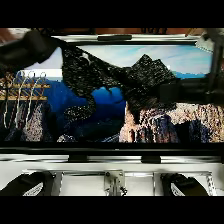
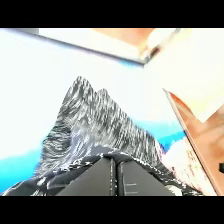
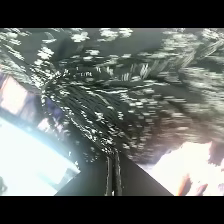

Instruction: Fold the shirts.

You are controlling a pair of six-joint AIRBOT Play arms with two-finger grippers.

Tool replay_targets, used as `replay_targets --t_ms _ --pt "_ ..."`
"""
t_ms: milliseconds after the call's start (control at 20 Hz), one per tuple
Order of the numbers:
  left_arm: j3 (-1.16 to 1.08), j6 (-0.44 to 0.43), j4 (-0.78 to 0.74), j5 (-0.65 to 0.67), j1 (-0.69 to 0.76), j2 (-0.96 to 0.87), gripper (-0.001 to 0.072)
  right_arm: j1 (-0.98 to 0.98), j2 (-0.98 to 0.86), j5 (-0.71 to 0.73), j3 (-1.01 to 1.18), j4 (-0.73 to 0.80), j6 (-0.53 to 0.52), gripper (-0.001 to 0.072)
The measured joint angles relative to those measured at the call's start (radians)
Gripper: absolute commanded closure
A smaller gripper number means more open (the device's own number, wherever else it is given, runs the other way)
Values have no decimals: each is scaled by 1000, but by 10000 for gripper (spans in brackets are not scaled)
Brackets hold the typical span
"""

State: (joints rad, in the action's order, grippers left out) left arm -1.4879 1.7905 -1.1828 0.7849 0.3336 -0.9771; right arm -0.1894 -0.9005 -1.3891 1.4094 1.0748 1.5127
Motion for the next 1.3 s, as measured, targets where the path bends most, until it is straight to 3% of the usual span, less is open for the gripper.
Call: replay_targets --t_ms 250,400,800,1100,1150,1250,1300 --pt "20 -73 -26 310 -20 -42 656 -129 -69 -74 -97 198 63 647" --pt "137 -112 -37 480 24 -89 655 -221 -104 -61 -213 234 74 647" --pt "312 -161 11 623 153 -132 656 -422 -144 258 -289 123 85 647" --pt "216 -177 -6 739 111 -105 655 -445 -134 239 -194 129 102 645" --pt "196 -183 -10 749 95 -99 655 -446 -134 225 -189 128 119 600" --pt "171 -195 -20 763 61 -90 656 -448 -147 200 -203 112 154 153" --pt "163 -198 -39 767 42 -87 656 -448 -159 193 -218 95 159 147"
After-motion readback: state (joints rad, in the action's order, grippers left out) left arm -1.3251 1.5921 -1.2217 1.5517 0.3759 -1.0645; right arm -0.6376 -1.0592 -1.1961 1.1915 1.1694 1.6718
